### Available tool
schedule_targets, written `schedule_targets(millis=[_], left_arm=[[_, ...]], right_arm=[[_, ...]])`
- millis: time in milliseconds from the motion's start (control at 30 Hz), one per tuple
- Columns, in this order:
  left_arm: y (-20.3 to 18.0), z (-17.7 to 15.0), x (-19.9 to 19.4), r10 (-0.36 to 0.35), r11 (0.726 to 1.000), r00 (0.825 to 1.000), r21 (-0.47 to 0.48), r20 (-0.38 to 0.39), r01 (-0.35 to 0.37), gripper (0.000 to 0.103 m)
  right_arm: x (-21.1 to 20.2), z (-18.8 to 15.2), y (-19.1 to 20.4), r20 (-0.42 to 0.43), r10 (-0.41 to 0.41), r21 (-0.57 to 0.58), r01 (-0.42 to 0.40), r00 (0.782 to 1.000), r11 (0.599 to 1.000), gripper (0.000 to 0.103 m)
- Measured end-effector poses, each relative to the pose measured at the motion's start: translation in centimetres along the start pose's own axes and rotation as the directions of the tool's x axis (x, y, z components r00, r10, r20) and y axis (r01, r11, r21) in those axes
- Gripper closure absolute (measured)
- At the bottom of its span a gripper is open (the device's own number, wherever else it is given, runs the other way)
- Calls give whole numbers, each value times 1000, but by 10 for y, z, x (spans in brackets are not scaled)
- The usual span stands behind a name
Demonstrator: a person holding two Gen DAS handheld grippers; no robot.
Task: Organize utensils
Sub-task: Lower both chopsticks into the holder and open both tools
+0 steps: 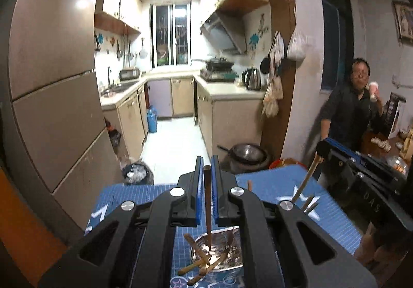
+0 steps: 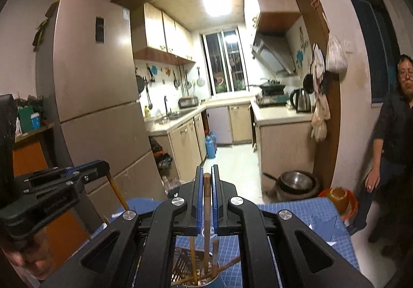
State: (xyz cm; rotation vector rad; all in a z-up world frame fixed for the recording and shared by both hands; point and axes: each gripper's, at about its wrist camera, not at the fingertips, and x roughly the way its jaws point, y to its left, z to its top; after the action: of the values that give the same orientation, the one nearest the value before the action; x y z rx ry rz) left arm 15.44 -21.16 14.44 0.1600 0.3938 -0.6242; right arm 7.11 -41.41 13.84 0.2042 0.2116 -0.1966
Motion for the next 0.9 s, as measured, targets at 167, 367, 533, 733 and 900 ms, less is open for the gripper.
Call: schedule_targets(millis=[167, 367, 533, 733, 900], left_arm=[[-6, -18, 8, 30, 999, 999, 27, -31, -29, 99], [-10, -35, 20, 71, 997, 994, 40, -79, -68, 98], [-11, -41, 14, 99, 994, 993, 49, -67, -96, 98], [-8, -40, 13, 124, 992, 990, 44, -66, -121, 98], [-1, -37, 2, 120, 993, 992, 16, -32, -120, 56]], right_arm=[[15, -19, 6, -54, 16, -10, -16, 998, 1000, 96], [30, -37, 13, -126, -12, -46, 6, 992, 999, 96], [31, -40, 13, -130, -27, -49, 21, 991, 999, 96], [29, -40, 8, -123, -22, -28, 19, 992, 999, 70], [9, -29, 1, -40, -27, 8, 27, 999, 1000, 40]])
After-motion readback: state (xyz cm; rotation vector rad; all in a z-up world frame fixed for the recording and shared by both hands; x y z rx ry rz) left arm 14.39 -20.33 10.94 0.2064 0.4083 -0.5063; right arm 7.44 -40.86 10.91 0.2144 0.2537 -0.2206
